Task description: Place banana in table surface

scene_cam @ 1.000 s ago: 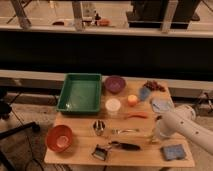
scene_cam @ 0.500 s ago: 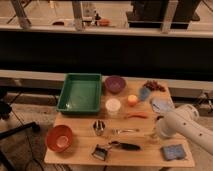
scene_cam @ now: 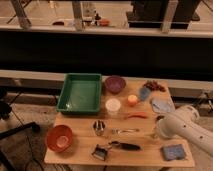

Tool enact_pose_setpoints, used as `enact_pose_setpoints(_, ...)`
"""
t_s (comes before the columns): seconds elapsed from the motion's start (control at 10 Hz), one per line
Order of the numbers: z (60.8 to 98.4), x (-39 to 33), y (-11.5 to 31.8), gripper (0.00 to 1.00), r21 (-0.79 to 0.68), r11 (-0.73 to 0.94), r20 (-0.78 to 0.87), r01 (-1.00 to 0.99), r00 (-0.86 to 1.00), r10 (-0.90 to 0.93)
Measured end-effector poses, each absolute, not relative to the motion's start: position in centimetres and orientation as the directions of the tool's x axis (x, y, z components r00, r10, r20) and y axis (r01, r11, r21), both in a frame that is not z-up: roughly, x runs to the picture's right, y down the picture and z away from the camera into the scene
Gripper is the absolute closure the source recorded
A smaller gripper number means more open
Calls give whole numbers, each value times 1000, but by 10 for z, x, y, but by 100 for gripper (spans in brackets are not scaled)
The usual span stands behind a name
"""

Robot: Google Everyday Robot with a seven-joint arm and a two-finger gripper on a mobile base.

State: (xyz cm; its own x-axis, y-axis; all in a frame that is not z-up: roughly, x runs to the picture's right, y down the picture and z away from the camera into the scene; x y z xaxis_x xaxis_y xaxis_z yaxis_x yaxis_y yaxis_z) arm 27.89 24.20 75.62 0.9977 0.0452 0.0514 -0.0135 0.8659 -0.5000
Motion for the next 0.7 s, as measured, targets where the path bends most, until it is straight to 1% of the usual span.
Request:
enact_pose_setpoints(0.2, 757, 278, 242, 100, -500, 866, 49, -12, 998, 42)
enact_pose_setpoints(0.3, 759, 278, 242, 96, -501, 865, 47, -7, 998, 35)
enact_pose_setpoints(0.5, 760, 275, 245, 79, -510, 860, 48, 18, 999, 7)
enact_pose_setpoints(0.7, 762, 273, 246, 57, -517, 855, 52, 38, 999, -13)
